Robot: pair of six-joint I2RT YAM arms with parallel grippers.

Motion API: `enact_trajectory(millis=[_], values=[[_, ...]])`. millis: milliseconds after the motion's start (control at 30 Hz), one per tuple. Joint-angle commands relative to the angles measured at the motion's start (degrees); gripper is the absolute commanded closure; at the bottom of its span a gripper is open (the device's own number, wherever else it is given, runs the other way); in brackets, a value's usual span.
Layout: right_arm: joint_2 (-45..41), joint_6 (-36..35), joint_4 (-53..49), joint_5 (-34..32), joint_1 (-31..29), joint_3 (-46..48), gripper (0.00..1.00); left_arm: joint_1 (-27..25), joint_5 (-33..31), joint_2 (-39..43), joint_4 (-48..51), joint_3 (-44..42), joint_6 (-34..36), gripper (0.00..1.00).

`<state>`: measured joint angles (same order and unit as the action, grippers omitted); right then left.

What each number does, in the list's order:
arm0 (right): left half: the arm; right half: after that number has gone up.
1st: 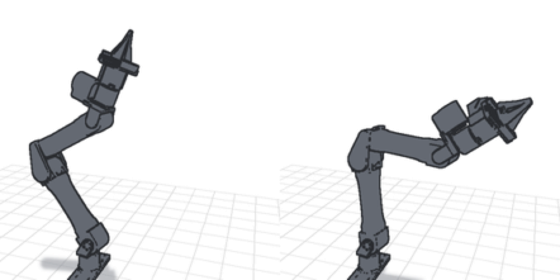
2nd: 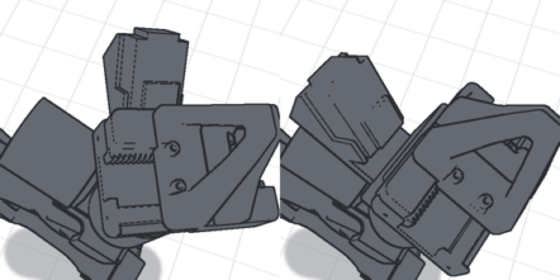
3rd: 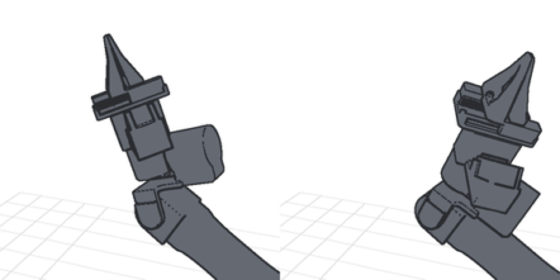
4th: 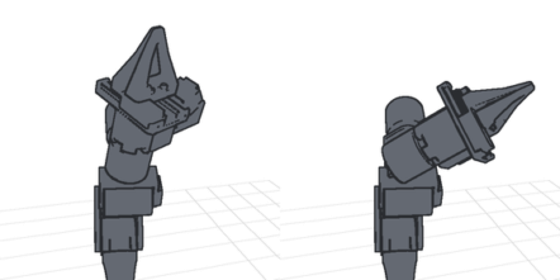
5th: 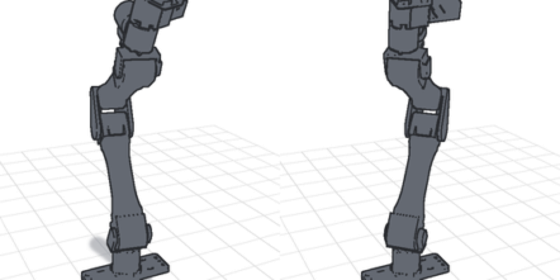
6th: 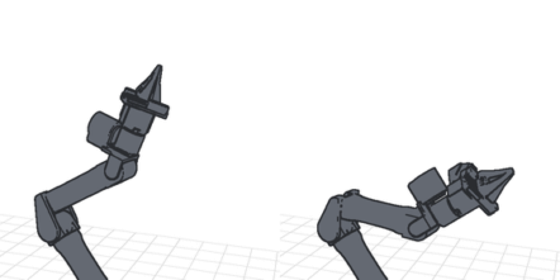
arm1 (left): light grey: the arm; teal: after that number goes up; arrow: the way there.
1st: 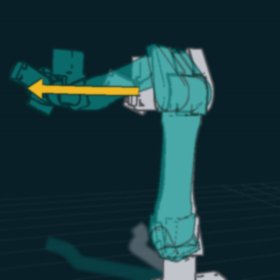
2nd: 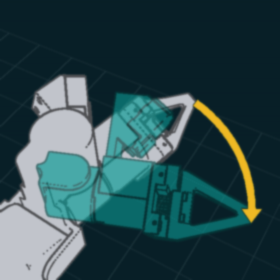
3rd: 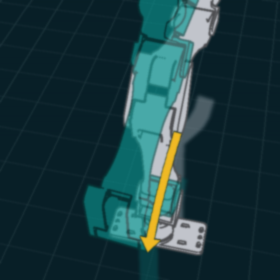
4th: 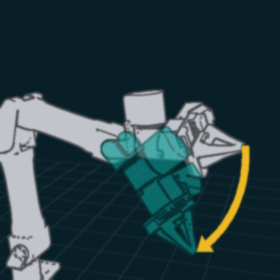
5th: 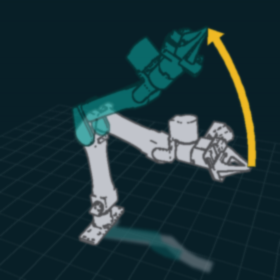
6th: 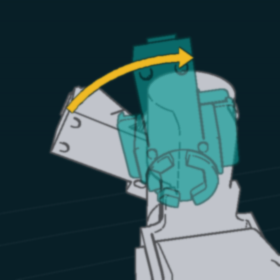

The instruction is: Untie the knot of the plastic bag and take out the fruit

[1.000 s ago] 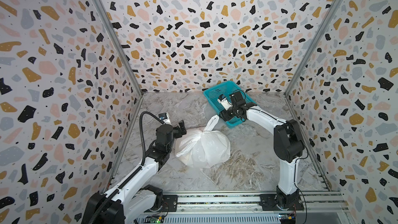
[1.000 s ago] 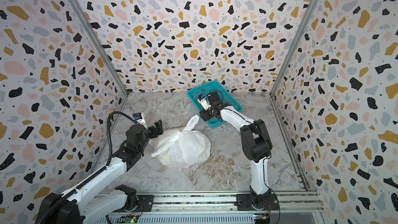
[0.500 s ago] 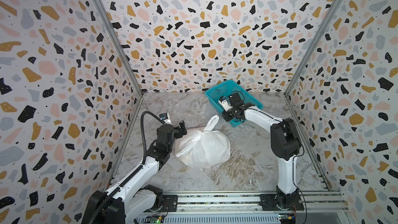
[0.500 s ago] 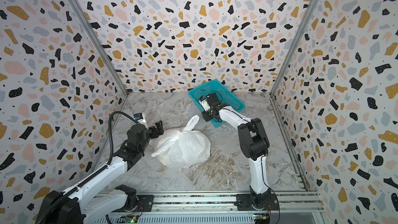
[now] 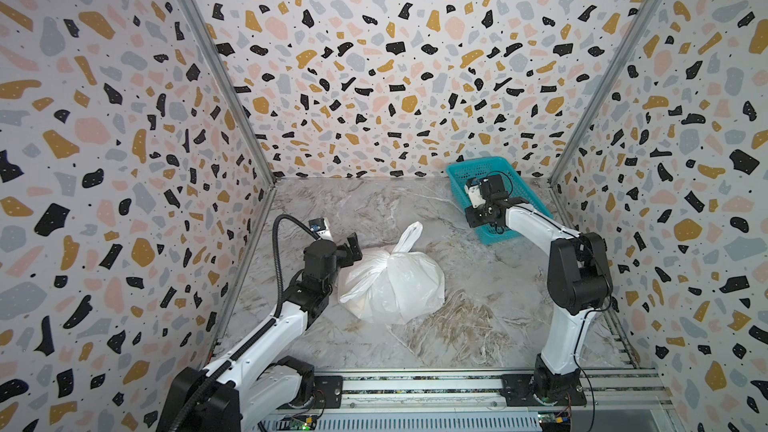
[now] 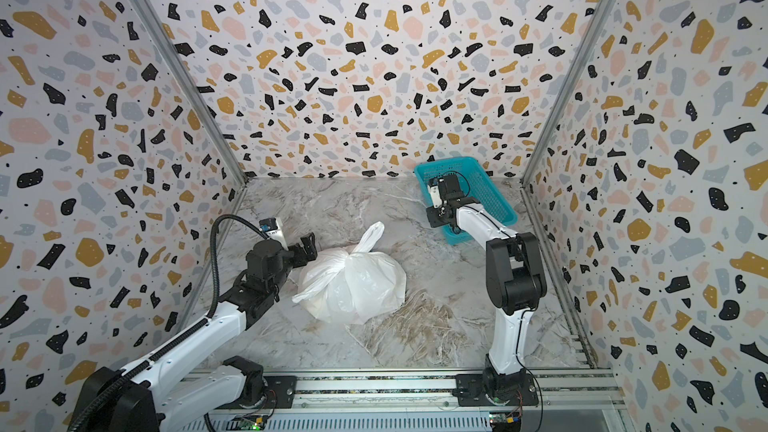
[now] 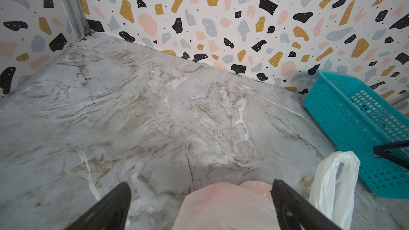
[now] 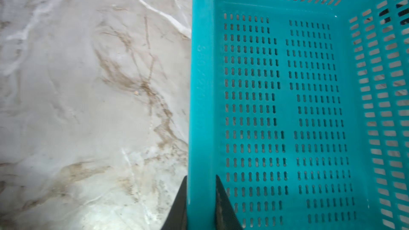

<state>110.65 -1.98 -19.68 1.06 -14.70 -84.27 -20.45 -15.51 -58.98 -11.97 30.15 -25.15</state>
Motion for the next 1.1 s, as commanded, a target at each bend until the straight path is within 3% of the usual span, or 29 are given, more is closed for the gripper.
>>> enact_trajectory(millis=[0, 167, 233, 300, 367, 467, 600, 900, 1067], values=[[-2.89, 2.76, -2.35, -1.31, 1.48, 1.09, 0.88, -0.52, -0.83, 1.26, -0.96, 0.97, -0.44, 0.00], [-2.81, 2.75, -3.24, -2.12, 2.31, 0.46, 0.84, -0.70, -1.02, 1.65, -0.32, 0.65, -0.69, 0.00], [-2.74, 3.03, -4.44, -1.28, 2.17, -0.89, 0.72, -0.84, -1.26, 1.72, 0.62, 1.25, -0.78, 0.00], [-3.29, 3.02, -5.97, -0.02, 1.89, -2.33, 0.50, -0.84, -1.44, 1.70, 2.39, 2.40, -0.79, 0.00], [-4.67, 2.78, -7.49, 0.59, 1.00, -3.26, 0.36, -0.87, -1.66, 1.76, 4.90, 3.92, -0.78, 0.01], [-7.92, 2.42, -9.84, 0.94, -1.33, -3.90, 0.27, -0.98, -2.07, 2.00, 9.16, 6.18, -0.88, 0.01], [-13.31, 1.64, -12.72, 5.25, -5.66, -3.56, 0.21, -1.00, -2.32, 3.03, 13.81, 8.09, -1.13, 0.00], [-23.65, -1.68, -14.61, 26.05, -17.87, 2.27, 0.12, -0.96, -2.37, 5.59, 20.52, 8.56, -1.63, 0.00], [-21.08, -1.04, -13.85, 25.93, -25.81, 3.89, 0.12, -1.00, -1.71, 6.60, 20.99, 7.17, -2.20, 0.00]])
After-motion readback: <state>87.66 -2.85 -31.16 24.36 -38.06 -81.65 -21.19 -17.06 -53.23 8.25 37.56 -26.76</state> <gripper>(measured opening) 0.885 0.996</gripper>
